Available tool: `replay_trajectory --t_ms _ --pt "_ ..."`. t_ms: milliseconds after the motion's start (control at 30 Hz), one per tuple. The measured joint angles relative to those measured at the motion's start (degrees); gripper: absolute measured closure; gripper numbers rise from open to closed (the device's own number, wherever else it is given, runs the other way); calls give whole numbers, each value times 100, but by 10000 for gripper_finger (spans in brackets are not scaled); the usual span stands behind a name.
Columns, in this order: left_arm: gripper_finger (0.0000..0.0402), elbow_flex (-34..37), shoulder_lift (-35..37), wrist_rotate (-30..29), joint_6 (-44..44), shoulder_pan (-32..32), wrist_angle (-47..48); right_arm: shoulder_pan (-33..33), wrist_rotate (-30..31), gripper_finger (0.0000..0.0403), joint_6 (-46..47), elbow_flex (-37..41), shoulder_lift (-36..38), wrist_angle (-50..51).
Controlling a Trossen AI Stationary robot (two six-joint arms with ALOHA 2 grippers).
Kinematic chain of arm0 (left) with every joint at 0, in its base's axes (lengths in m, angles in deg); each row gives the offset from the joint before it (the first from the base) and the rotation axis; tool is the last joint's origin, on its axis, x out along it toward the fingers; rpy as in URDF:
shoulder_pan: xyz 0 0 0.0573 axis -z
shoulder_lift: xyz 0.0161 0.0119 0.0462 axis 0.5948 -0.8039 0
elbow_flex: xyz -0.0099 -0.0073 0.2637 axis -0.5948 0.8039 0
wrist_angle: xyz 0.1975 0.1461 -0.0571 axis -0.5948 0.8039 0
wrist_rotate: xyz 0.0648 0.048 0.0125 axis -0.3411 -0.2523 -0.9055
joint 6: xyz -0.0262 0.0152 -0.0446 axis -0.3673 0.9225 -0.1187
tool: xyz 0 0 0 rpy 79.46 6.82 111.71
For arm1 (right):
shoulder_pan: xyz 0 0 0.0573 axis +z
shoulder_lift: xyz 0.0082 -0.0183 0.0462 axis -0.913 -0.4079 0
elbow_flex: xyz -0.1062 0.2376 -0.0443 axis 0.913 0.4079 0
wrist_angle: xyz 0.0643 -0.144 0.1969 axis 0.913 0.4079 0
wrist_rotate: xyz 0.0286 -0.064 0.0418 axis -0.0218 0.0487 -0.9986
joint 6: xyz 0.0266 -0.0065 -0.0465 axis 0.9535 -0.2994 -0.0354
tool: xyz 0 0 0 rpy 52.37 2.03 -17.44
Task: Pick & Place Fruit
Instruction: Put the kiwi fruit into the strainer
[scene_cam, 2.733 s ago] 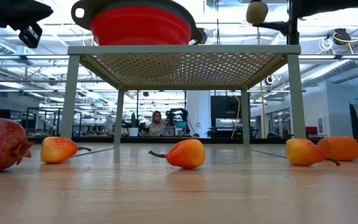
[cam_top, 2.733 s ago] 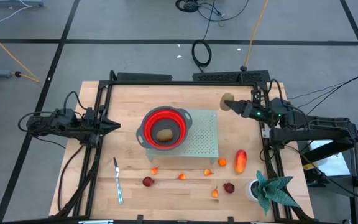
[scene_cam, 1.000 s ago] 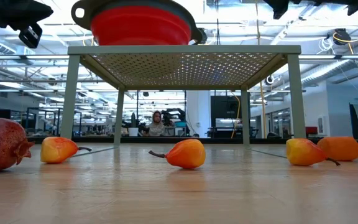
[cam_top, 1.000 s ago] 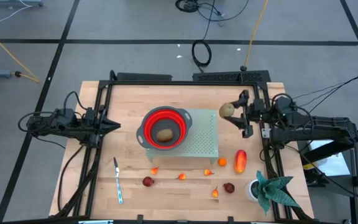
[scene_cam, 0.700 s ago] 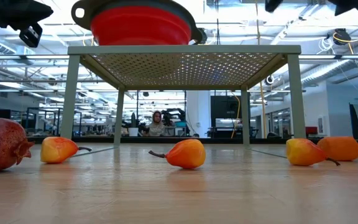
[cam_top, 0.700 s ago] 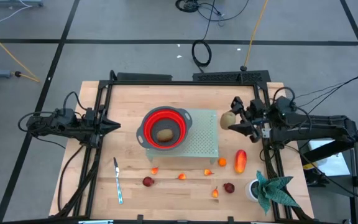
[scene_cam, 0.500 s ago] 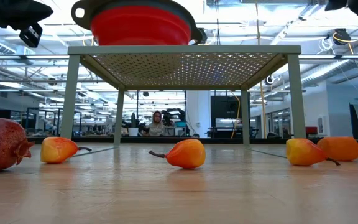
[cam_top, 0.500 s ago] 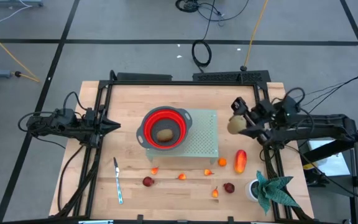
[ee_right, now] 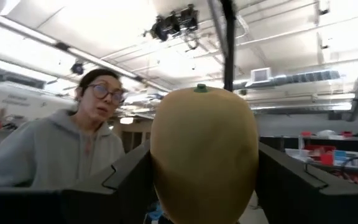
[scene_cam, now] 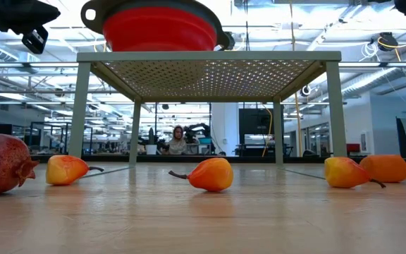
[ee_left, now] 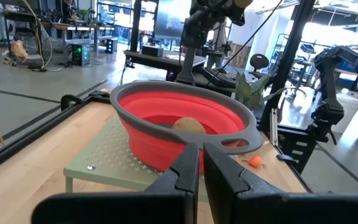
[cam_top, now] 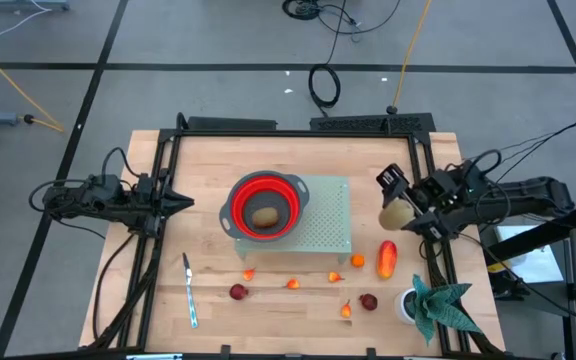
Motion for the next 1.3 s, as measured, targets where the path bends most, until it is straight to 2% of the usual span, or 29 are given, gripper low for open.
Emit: replay_trajectory --t_ms 133,367,533,700,1100,1300 --pt "380 1 0 3 83 0 6 85 493 171 -1 0 -104 -21" --pt "380 1 1 3 149 0 53 234 1986 172 0 0 -560 -31" --pt "380 1 0 5 151 0 57 239 2673 176 17 -81 -1034 -10" --pt "380 1 0 5 151 0 155 239 2811 172 118 -538 -1526 362" --pt "380 1 0 305 433 0 228 136 2843 175 -12 -2290 -2402 2772" --pt "380 1 0 305 434 0 355 127 3164 178 -381 -3085 -2838 3832"
